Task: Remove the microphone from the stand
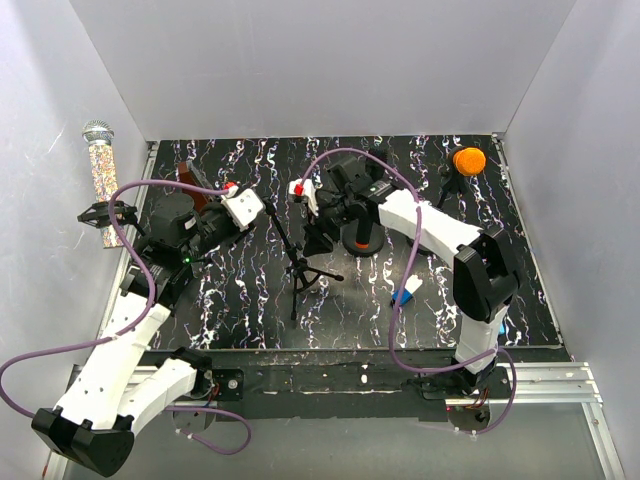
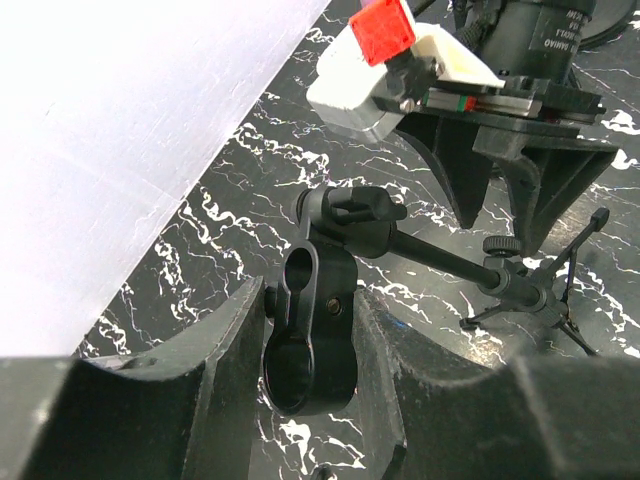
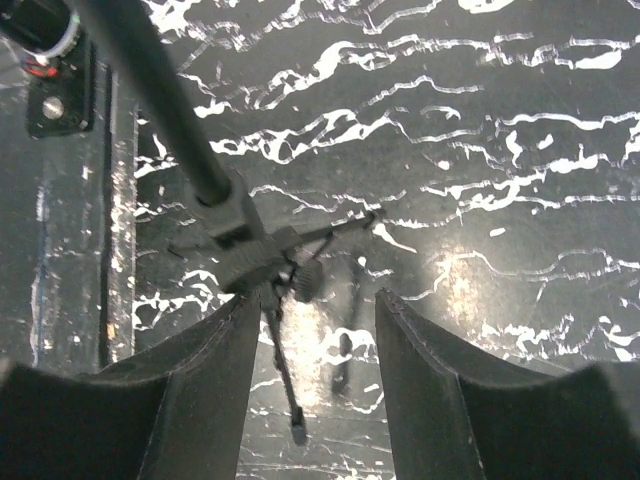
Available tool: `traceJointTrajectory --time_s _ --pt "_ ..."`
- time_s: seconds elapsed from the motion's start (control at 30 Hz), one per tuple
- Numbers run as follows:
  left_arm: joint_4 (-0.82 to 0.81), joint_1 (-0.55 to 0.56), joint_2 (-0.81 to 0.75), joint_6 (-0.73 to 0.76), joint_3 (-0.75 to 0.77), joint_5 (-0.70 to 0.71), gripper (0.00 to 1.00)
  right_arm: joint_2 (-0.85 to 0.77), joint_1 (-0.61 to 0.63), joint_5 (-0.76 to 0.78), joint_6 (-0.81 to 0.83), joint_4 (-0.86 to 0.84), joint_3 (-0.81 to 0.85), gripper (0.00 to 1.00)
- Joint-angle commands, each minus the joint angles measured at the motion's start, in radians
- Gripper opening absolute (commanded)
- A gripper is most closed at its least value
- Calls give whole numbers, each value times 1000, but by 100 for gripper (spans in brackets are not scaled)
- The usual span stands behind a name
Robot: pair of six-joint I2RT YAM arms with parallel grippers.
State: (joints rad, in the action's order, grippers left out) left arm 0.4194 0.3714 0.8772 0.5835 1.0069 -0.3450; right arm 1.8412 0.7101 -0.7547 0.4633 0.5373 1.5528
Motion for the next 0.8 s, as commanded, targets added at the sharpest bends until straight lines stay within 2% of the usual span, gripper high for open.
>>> traceJointTrajectory --time_s 0.0,0.17,0.3,0.53,0.77 --pt "55 9 -4 -27 2 -48 0 -5 0 74 47 -14 -23 56" --pt "55 9 -6 -19 1 -46 0 -72 -1 -37 123 64 15 59" --pt "58 9 -7 -17 -2 -54 0 -86 0 -95 95 93 62 61" --pt "59 9 -4 -10 4 -51 0 -28 -1 -110 -12 40 99 61" --pt "73 9 -12 2 7 -54 0 44 -1 -17 -40 9 104 60"
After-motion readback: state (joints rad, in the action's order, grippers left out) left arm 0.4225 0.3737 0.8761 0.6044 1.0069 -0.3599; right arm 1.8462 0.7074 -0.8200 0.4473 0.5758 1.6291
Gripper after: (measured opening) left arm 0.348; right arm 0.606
